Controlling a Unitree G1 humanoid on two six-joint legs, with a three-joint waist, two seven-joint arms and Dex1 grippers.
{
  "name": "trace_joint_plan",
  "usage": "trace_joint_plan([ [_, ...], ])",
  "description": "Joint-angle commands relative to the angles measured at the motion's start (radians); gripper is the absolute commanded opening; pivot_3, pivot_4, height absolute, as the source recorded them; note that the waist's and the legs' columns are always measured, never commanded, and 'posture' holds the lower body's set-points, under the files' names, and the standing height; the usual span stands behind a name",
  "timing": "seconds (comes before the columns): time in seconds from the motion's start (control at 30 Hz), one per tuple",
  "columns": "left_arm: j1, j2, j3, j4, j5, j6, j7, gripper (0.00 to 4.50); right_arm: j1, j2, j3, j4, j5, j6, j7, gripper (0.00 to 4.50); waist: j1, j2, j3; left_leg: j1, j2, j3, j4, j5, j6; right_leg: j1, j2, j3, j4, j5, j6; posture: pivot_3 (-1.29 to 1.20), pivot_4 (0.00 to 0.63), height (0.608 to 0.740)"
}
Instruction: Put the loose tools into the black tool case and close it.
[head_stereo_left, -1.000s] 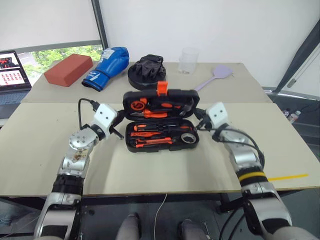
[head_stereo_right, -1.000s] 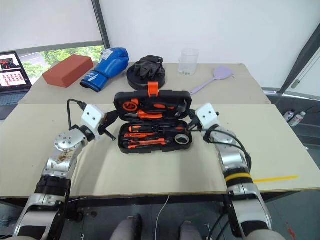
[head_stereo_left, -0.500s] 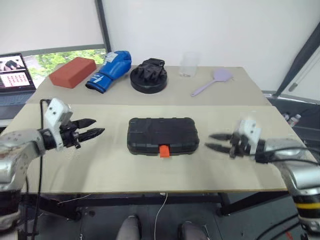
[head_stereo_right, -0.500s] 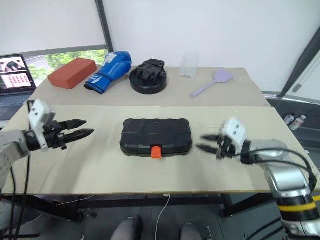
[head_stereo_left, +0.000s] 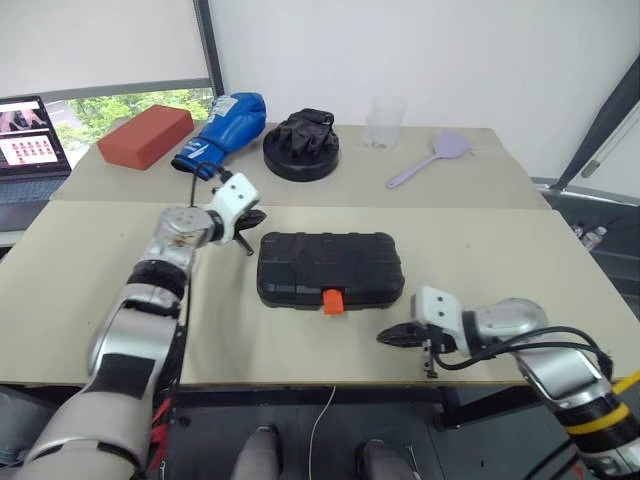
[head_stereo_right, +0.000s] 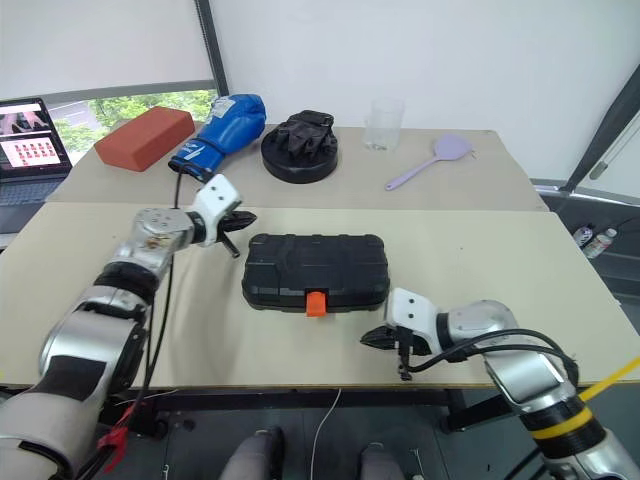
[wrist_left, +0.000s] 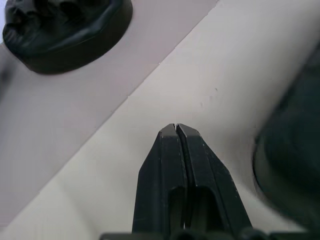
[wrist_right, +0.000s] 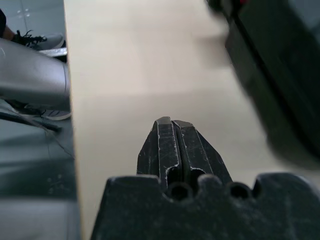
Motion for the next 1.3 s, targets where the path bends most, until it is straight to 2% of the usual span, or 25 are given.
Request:
trace_joint_plan([
  [0.03,-0.043,-0.010,-0.037,0.064,0.083,-0.109,0.011,0.07,-0.057,0.030,0.006,0.063,-0.078,-0.042,-0.065,0.00,-0.004,0.000,0.000,0.000,0.000,0.000,0.000,0.000,0.000,0.000,0.000,0.000,0.000,0.000,0.000,0.00,0.150,0.735],
  [0.1,-0.034,-0.020,-0.075,0.070,0.116,-0.170,-0.111,0.07,-0.104,0.065,-0.002,0.137,-0.122,-0.074,-0.127,0.00,-0.004,0.000,0.000,0.000,0.000,0.000,0.000,0.000,0.000,0.000,0.000,0.000,0.000,0.000,0.000,0.00,0.150,0.735],
  [0.17,-0.006,-0.015,-0.094,0.054,0.112,-0.217,-0.327,0.07,-0.146,0.098,-0.023,0.204,-0.152,-0.105,-0.187,0.00,-0.005,0.000,0.000,0.000,0.000,0.000,0.000,0.000,-0.001,0.000,0.000,0.000,0.001,0.000,0.000,0.00,0.150,0.735],
  [0.23,0.028,0.004,-0.091,0.018,0.079,-0.218,-0.538,0.07,-0.160,0.118,-0.049,0.230,-0.151,-0.117,-0.208,0.00,-0.004,0.000,0.000,0.000,0.000,0.000,0.000,-0.002,-0.004,0.000,0.000,0.000,0.000,0.001,-0.001,0.00,0.150,0.735],
  [0.3,0.060,0.018,-0.073,-0.034,0.041,-0.183,-0.671,0.07,-0.155,0.122,-0.063,0.232,-0.141,-0.122,-0.203,0.00,-0.003,0.000,0.000,0.000,0.000,0.001,0.000,-0.004,-0.007,0.001,-0.001,0.000,0.001,0.002,-0.004,0.00,0.150,0.735],
  [0.47,0.171,0.053,-0.009,-0.265,-0.078,-0.021,-0.812,0.07,-0.102,0.096,-0.092,0.198,-0.134,-0.121,-0.183,0.00,-0.007,0.000,0.000,0.000,0.000,0.000,0.000,0.000,0.000,0.000,0.000,0.000,0.002,0.002,-0.004,0.00,0.150,0.735],
  [0.6,0.213,0.105,0.069,-0.405,-0.141,0.120,-0.764,0.07,-0.040,0.033,-0.145,0.130,-0.123,-0.095,-0.159,0.00,-0.006,0.000,0.000,0.000,0.000,0.000,0.000,0.000,0.000,0.000,0.000,0.000,0.004,0.002,-0.004,0.00,0.150,0.735],
  [0.7,0.210,0.137,0.126,-0.509,-0.208,0.295,-0.746,0.07,0.001,-0.017,-0.217,0.054,-0.078,-0.037,-0.145,0.00,-0.007,0.000,0.000,0.000,0.000,0.000,0.002,0.000,0.000,0.000,0.000,0.000,0.004,0.001,-0.004,0.00,0.150,0.735],
  [0.8,0.212,0.123,0.158,-0.639,-0.285,0.461,-0.721,0.07,0.023,-0.044,-0.274,-0.016,-0.018,0.029,-0.131,0.00,-0.006,0.000,0.000,0.001,0.001,0.000,0.002,0.000,0.000,0.001,0.000,0.000,0.004,0.001,-0.002,0.00,0.150,0.735],
  [0.87,0.220,0.072,0.158,-0.721,-0.313,0.542,-0.657,0.07,0.019,-0.047,-0.296,-0.048,0.011,0.070,-0.134,0.00,-0.004,0.000,0.000,0.001,0.001,0.000,0.003,0.000,0.000,0.002,0.000,0.000,0.004,0.001,-0.002,0.00,0.150,0.735],
  [0.97,0.235,-0.030,0.140,-0.740,-0.280,0.542,-0.503,0.07,-0.010,-0.019,-0.310,-0.071,0.056,0.138,-0.162,0.00,-0.001,0.000,0.000,0.003,0.001,0.000,0.004,0.000,0.000,0.005,-0.001,0.000,0.004,-0.001,0.001,0.00,0.150,0.735],
  [1.1,0.261,-0.180,0.116,-0.623,-0.229,0.461,-0.317,0.07,-0.031,0.034,-0.265,-0.072,0.065,0.172,-0.194,0.00,-0.006,0.000,0.000,0.004,0.000,0.000,0.005,0.000,0.000,0.006,0.000,0.001,0.004,0.000,0.001,0.00,0.150,0.735],
  [1.2,0.301,-0.194,0.043,-0.585,-0.168,0.397,-0.314,0.07,-0.025,0.062,-0.228,-0.059,0.048,0.175,-0.214,0.00,-0.012,0.001,-0.001,0.007,0.001,0.000,0.003,0.000,0.001,0.007,0.000,0.002,0.004,0.000,0.000,0.00,0.150,0.735],
  [1.3,0.325,-0.162,-0.008,-0.565,-0.107,0.320,-0.306,0.07,-0.004,0.077,-0.188,-0.035,0.017,0.183,-0.242,0.00,-0.009,0.004,-0.003,0.008,0.000,0.000,0.002,0.000,0.001,0.008,0.000,0.002,0.004,0.000,-0.002,0.00,0.150,0.735],
])
